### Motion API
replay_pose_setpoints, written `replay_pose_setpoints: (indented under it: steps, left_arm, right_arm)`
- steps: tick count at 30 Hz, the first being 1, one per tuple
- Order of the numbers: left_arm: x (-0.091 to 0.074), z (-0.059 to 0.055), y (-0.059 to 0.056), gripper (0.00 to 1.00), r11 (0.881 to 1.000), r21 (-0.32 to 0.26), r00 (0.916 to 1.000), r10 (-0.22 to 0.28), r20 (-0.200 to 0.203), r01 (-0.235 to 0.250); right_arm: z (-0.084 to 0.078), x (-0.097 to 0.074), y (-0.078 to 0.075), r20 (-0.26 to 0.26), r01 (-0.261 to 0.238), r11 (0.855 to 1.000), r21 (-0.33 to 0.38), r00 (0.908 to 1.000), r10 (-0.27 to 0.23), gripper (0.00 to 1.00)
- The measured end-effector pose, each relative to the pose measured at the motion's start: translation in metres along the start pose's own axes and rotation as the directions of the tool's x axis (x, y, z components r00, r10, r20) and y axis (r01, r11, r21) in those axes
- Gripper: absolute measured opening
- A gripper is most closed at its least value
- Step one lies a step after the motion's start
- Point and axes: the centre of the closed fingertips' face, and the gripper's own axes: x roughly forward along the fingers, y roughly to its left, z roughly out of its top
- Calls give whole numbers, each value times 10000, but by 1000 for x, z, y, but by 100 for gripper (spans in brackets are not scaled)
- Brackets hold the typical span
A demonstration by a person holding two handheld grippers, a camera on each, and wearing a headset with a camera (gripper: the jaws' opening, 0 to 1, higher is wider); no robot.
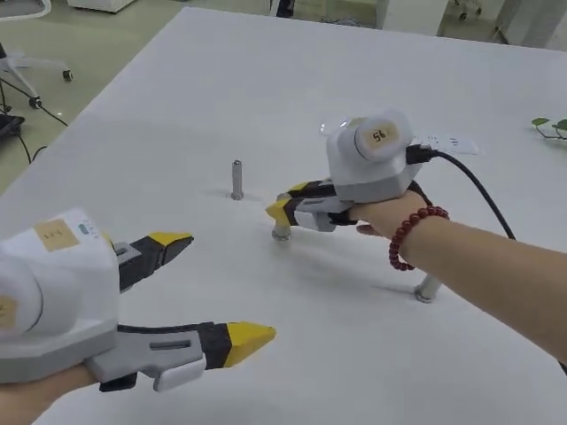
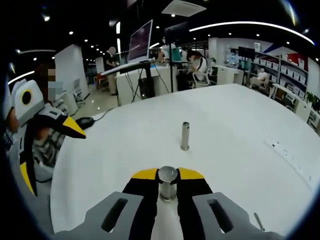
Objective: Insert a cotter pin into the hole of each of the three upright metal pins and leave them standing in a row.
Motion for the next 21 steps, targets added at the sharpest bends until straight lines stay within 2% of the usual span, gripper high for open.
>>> replay_pose_setpoints:
  steps: [5,10,13,21]
  left_arm:
    - [0,2,-1,81,10000,46,10000,-7,72,7]
    - [-1,4,-4,81,9999,100,9999,-28,102,27]
    - [-2,6,-6,81,9999,148,9999,-34,125,32]
    - [-2,4,-11,81,9999,145,9999,-79,93,78]
  right_arm:
    - [-7,-13,13,-89,-111,9996,-266,9999,108,13]
    - [-12,-19,18,-158,-206,9987,-468,9997,199,13]
    - [-14,-25,23,-184,-264,9959,-870,9995,249,13]
    - [-21,-39,35,-96,-456,9960,-766,9989,450,13]
